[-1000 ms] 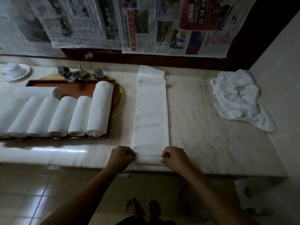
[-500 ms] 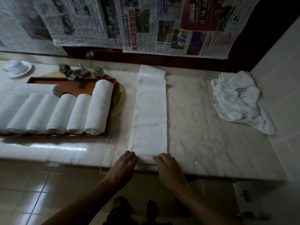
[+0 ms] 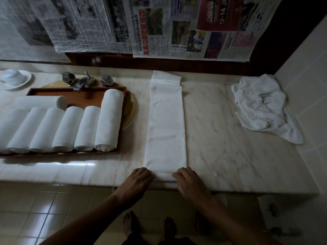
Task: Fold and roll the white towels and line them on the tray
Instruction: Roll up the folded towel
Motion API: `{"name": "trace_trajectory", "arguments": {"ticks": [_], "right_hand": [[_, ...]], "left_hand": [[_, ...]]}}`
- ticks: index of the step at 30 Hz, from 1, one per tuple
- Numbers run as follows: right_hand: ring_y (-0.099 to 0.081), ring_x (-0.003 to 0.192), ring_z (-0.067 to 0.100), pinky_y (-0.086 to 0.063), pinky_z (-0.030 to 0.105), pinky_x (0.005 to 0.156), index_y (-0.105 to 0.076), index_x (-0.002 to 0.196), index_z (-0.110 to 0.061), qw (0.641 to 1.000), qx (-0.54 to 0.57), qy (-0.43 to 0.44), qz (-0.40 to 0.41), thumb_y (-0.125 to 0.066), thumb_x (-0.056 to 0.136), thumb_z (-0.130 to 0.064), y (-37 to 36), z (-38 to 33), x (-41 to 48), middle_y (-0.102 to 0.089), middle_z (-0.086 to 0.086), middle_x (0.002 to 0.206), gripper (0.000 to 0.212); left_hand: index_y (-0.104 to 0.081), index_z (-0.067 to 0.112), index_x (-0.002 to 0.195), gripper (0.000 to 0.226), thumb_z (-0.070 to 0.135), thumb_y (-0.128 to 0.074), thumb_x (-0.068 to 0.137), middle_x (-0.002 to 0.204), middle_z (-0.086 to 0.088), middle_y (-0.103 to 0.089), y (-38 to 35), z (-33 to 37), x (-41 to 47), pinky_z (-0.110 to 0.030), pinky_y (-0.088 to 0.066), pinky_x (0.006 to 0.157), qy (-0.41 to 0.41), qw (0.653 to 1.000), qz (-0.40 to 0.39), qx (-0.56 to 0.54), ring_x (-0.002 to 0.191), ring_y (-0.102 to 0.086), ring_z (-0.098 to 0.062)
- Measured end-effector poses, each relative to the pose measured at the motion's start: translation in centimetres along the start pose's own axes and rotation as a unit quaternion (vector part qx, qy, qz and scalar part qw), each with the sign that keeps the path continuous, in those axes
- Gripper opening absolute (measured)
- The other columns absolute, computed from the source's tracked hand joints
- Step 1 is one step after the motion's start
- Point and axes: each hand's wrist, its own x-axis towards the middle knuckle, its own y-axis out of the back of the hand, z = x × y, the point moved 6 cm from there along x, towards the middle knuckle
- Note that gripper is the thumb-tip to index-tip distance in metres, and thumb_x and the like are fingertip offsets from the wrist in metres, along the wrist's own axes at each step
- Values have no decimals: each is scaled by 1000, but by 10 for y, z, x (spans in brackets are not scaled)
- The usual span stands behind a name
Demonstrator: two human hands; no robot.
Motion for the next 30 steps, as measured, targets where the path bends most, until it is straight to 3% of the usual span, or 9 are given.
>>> {"name": "trace_trajectory", "arguments": {"ticks": [5, 10, 14, 17, 19, 21, 25, 30], "right_hand": [[-61, 91, 24, -55, 35, 70, -69, 113, -12, 1000, 6, 6, 16, -42, 82, -9, 2, 2, -4, -63, 4, 107, 41], [-58, 89, 22, -52, 33, 71, -70, 111, -16, 1000, 10, 11, 5, -44, 77, -9, 5, 5, -5, -64, 0, 104, 43], [-61, 92, 16, -52, 36, 76, -68, 108, -26, 997, 61, -46, -19, -56, 76, -11, 6, 13, -3, -65, -9, 105, 37], [-59, 100, 9, -47, 37, 89, -66, 108, -29, 990, 101, -89, -47, -59, 83, -11, 7, 20, -2, -65, -15, 109, 31], [-57, 102, 5, -43, 33, 94, -66, 108, -29, 983, 133, -110, -66, -59, 88, -13, 7, 24, -5, -65, -17, 110, 27], [-59, 100, 1, -45, 26, 93, -68, 107, -30, 974, 168, -135, -73, -61, 90, -13, 8, 28, -7, -67, -18, 108, 25], [-63, 96, -1, -48, 11, 84, -75, 103, -27, 957, 220, -179, -62, -68, 88, -9, 9, 39, -7, -71, -14, 103, 25], [-65, 92, 3, -49, 8, 83, -79, 99, -22, 947, 233, -216, -55, -67, 87, -4, 14, 45, -1, -71, -10, 99, 25]], "left_hand": [[-60, 19, 129, 59, 4, -72, 73, 119, 5, -55, 5, -3, -1, -30, -48, 81, 8, 999, -24, -22, 104, -54, -17], [-67, 19, 124, 44, 9, -54, 82, 114, 5, -62, 9, -9, 2, -33, -53, 77, 37, 999, 18, -32, 102, -58, -16], [-73, 20, 112, 39, 10, -48, 82, 106, 6, -71, 19, -10, -1, -32, -55, 74, 49, 997, 47, -40, 96, -64, -14], [-73, 24, 108, 35, 0, -61, 85, 102, 9, -71, 24, -11, -2, -22, -52, 76, 93, 992, 36, -72, 94, -64, -8], [-75, 28, 107, 29, 6, -68, 90, 104, 15, -70, 25, -17, -6, -12, -48, 78, 155, 981, 26, -117, 92, -64, -2], [-78, 32, 104, 22, 14, -71, 93, 102, 22, -69, 28, -22, -6, -5, -44, 76, 208, 964, 25, -167, 86, -64, 3], [-81, 30, 95, 18, 13, -79, 88, 90, 22, -72, 31, -29, -1, -6, -47, 71, 285, 926, 26, -247, 80, -66, 9], [-81, 28, 97, 14, 17, -79, 88, 95, 15, -73, 34, -30, 2, -1, -41, 70, 300, 925, 31, -230, 82, -64, 7]]}}
